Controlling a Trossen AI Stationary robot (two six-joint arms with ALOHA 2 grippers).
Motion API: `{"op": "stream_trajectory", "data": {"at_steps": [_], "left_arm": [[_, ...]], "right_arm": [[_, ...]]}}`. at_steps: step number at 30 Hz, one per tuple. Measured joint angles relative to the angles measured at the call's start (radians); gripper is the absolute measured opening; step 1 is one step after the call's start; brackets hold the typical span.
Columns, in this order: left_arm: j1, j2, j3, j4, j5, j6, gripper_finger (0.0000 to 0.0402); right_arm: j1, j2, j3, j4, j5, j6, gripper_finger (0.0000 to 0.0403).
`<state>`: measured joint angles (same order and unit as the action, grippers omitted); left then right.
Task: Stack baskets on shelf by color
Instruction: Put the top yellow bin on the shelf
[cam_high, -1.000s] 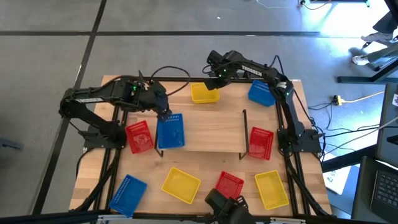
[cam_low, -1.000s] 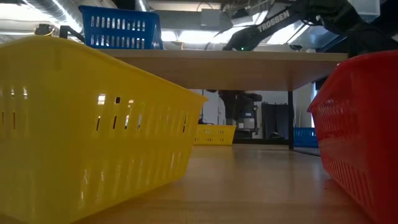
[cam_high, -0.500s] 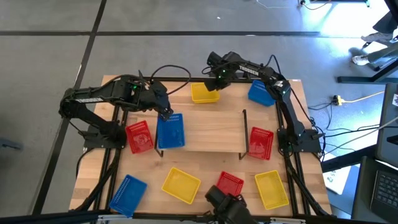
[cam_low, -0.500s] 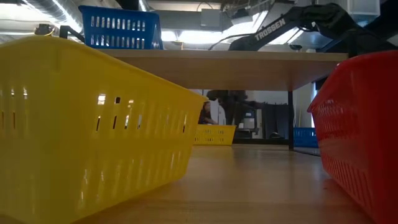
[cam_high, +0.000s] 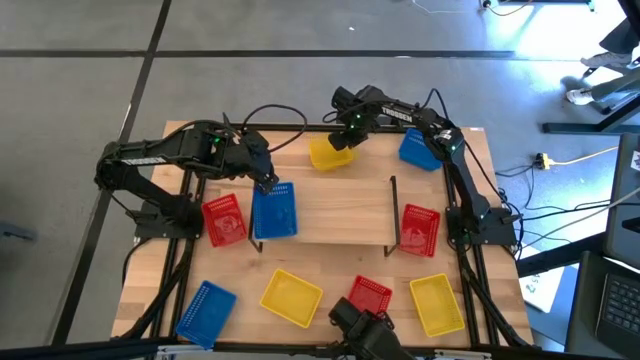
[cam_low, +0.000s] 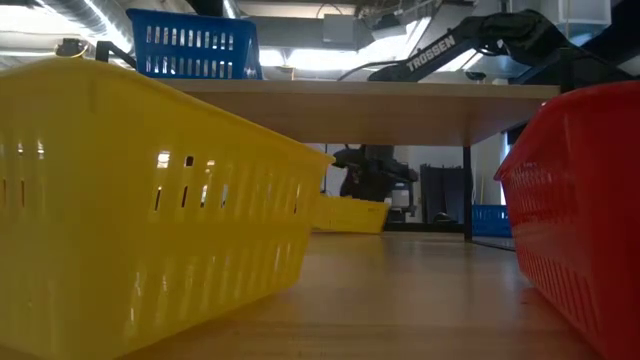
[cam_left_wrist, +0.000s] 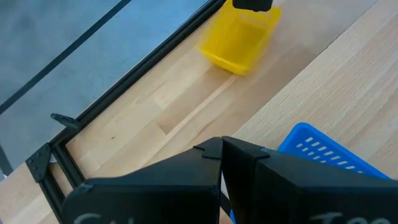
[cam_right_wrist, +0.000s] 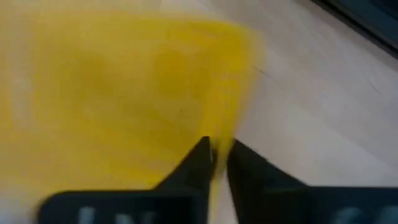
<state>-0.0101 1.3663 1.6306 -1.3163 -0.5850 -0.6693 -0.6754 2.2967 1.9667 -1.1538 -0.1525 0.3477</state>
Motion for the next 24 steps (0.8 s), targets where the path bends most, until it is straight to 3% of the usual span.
{"op": "stream_trajectory", "data": {"at_steps": [8, 20, 24], "left_arm": [[0.0, 0.0, 0.0, 0.0, 0.0, 0.0, 0.0], [0.0, 0.0, 0.0, 0.0, 0.0, 0.001, 0.0], [0.0, 0.0, 0.0, -0.001, 0.0, 0.003, 0.0]], "right_arm": [[0.0, 0.0, 0.025, -0.008, 0.001, -0.035, 0.0006], [0.012, 0.0, 0.39, -0.233, 0.083, -0.123, 0.0002], [0.013, -0.068, 0.357, -0.227, 0.094, -0.15, 0.0001]]}}
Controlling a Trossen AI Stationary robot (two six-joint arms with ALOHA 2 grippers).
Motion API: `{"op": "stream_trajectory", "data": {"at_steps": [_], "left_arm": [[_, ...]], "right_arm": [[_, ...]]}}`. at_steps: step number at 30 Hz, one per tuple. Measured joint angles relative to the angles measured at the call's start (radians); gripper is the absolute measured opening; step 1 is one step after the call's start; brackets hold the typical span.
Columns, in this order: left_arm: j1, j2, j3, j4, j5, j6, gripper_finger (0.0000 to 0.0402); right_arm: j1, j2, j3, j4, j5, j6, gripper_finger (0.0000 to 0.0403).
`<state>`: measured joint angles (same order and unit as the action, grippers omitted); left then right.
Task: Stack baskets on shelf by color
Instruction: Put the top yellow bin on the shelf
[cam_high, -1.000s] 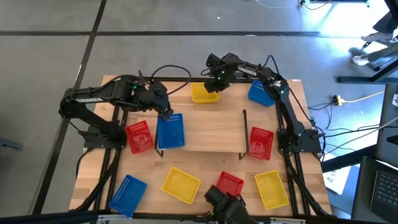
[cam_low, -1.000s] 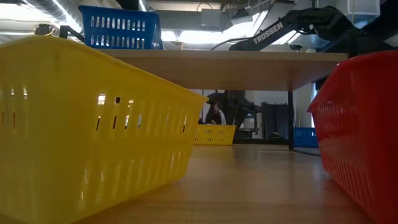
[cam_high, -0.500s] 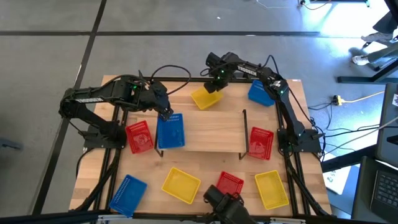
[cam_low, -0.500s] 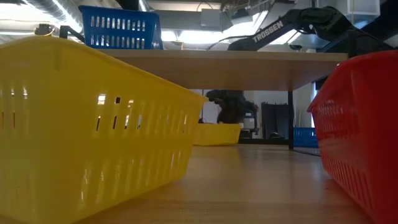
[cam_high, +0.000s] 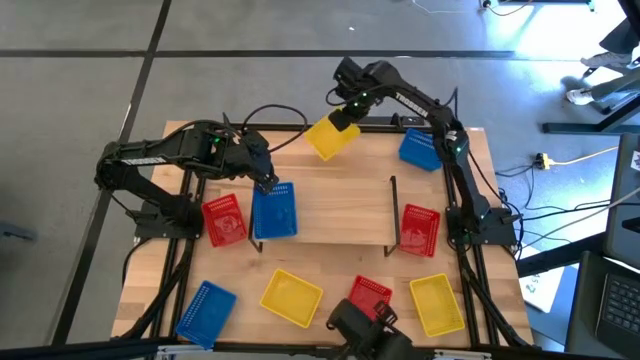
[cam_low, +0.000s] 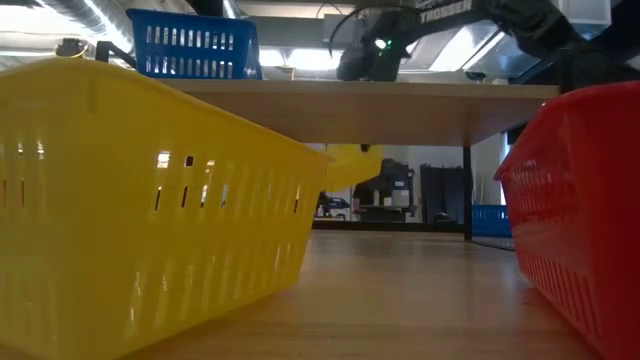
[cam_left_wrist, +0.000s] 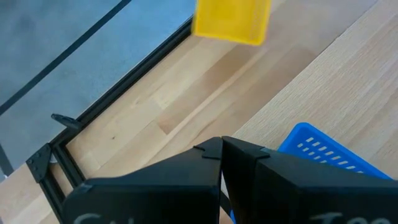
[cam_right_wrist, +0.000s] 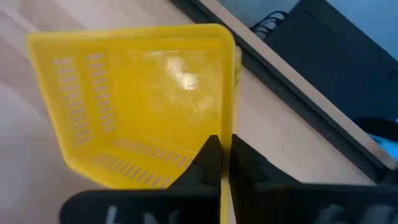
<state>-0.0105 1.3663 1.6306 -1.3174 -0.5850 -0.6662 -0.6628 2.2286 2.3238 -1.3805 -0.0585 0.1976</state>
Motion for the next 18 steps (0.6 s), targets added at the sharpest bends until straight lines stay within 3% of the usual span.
{"op": "stream_trajectory", "data": {"at_steps": [3, 18], "left_arm": [[0.0, 0.0, 0.0, 0.0, 0.0, 0.021, 0.0], [0.044, 0.0, 0.0, 0.0, 0.0, 0.077, 0.0]], "right_arm": [[0.008, -0.033, 0.0, -0.051, 0.041, -0.046, 0.0001], [0.106, -0.238, 0.032, -0.107, 0.042, -0.255, 0.0]]}}
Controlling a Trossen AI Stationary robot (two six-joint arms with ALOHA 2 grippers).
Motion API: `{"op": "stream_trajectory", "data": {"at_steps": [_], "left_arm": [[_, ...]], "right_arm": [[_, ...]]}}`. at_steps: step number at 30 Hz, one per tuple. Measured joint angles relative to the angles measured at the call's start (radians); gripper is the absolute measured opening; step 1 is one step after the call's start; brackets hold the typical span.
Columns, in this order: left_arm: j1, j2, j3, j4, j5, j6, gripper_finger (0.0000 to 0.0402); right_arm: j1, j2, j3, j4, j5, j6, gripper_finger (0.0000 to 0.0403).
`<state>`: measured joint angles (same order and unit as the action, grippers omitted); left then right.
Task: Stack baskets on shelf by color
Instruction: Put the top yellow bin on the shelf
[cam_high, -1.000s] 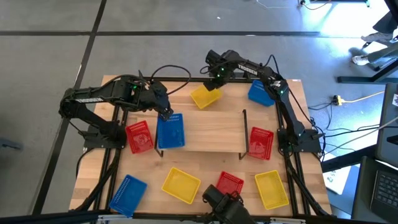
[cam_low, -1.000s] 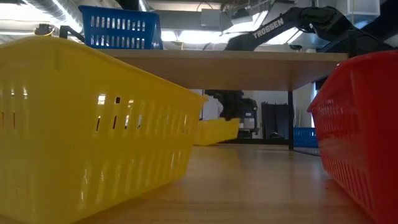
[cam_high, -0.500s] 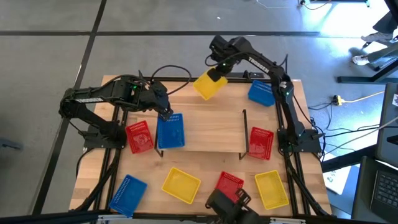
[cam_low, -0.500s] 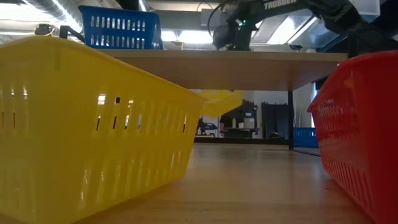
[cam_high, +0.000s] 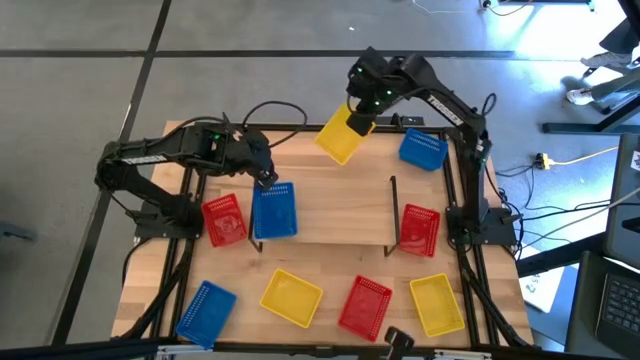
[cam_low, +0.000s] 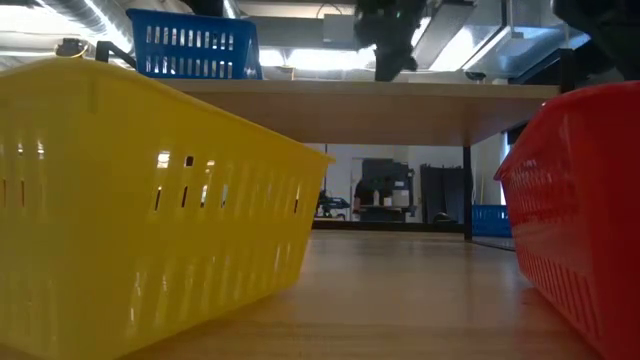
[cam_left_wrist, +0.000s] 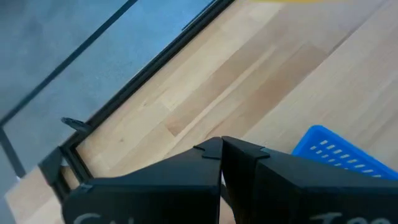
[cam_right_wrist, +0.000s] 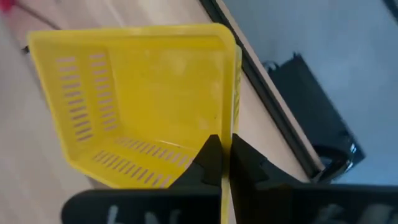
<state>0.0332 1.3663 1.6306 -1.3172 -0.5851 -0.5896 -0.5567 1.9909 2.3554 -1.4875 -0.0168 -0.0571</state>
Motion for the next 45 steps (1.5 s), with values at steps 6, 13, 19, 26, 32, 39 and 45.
{"op": "stream_trajectory", "data": {"at_steps": [6, 13, 19, 26, 32, 39, 45], "left_arm": [[0.071, 0.0, 0.0, 0.001, 0.008, 0.076, 0.0], [0.132, 0.0, 0.0, 0.008, 0.028, 0.153, 0.0], [0.178, 0.0, 0.0, 0.062, 0.071, 0.221, 0.0], [0.199, 0.0, 0.0, 0.095, 0.111, 0.277, 0.0], [0.199, 0.0, 0.0, 0.095, 0.12, 0.294, 0.0], [0.198, 0.0, 0.0, 0.096, 0.136, 0.333, 0.0], [0.198, 0.0, 0.0, 0.096, 0.136, 0.338, 0.0]], "right_arm": [[0.071, -0.052, 0.001, 0.001, -0.037, -0.093, 0.0], [0.16, -0.056, 0.001, -0.006, -0.248, -0.165, 0.0], [0.223, -0.055, 0.001, -0.024, -0.273, -0.211, 0.0], [0.262, 0.021, 0.001, -0.022, -0.275, -0.183, 0.0], [0.288, 0.068, 0.0, -0.053, -0.403, -0.184, 0.0], [0.319, 0.129, 0.0, -0.044, -0.407, -0.171, 0.0], [0.319, 0.16, 0.0, -0.033, -0.365, -0.154, 0.0]]}}
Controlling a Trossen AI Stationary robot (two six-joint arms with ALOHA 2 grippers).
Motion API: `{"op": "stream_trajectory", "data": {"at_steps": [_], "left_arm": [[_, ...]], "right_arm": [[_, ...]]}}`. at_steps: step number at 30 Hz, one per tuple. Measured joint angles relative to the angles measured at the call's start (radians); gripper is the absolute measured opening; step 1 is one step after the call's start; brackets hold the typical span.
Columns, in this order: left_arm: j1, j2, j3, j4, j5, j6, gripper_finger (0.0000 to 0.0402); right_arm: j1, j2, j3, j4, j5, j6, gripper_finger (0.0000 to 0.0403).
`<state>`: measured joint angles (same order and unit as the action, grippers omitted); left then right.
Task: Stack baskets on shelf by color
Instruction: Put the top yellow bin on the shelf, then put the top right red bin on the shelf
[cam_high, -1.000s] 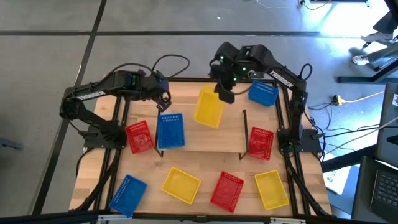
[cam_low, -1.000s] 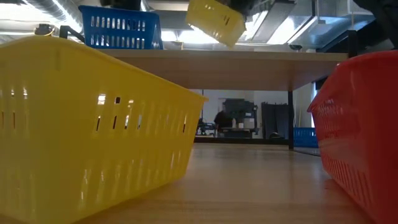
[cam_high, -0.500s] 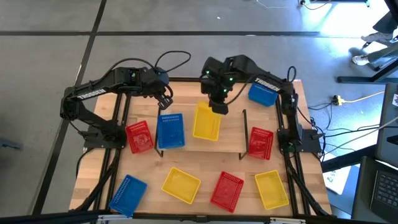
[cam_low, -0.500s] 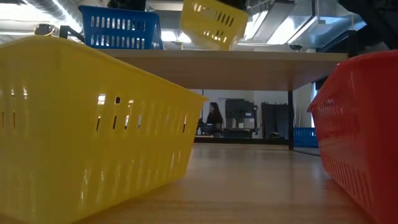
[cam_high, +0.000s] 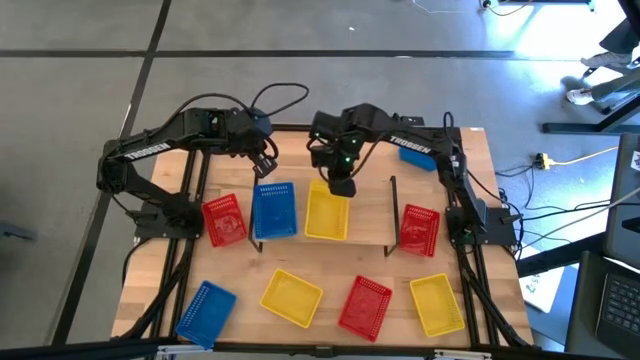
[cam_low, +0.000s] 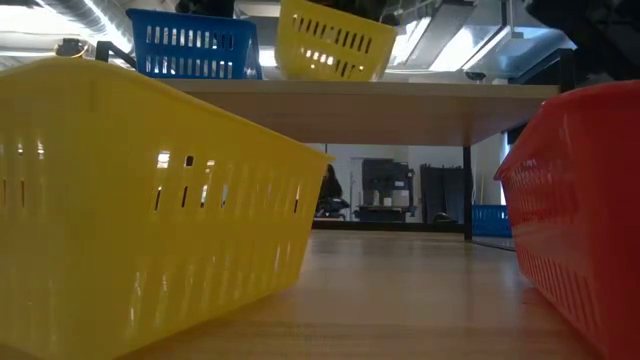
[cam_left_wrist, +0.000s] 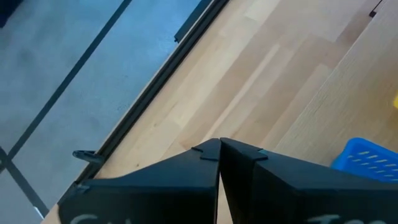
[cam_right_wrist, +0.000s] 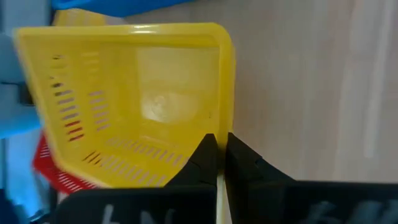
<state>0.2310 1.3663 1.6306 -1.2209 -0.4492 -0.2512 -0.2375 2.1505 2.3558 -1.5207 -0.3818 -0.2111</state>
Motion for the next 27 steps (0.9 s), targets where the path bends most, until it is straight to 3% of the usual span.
{"op": "stream_trajectory", "data": {"at_steps": [5, 17, 24, 27], "left_arm": [[0.0, 0.0, 0.0, 0.0, 0.0, 0.0, 0.0], [0.0, 0.0, 0.0, 0.0, 0.0, 0.0, 0.0], [0.0, 0.0, 0.0, 0.0, 0.001, 0.003, 0.0], [0.0, -0.002, 0.0, 0.0, 0.047, 0.049, 0.0]], "right_arm": [[-0.001, 0.015, 0.0, 0.005, 0.045, -0.001, 0.0005], [-0.001, 0.015, 0.0, 0.074, 0.069, -0.004, 0.0069], [-0.004, -0.04, 0.0, 0.043, 0.074, -0.018, 0.0063], [-0.006, -0.084, 0.0, 0.043, 0.074, -0.002, 0.0056]]}}
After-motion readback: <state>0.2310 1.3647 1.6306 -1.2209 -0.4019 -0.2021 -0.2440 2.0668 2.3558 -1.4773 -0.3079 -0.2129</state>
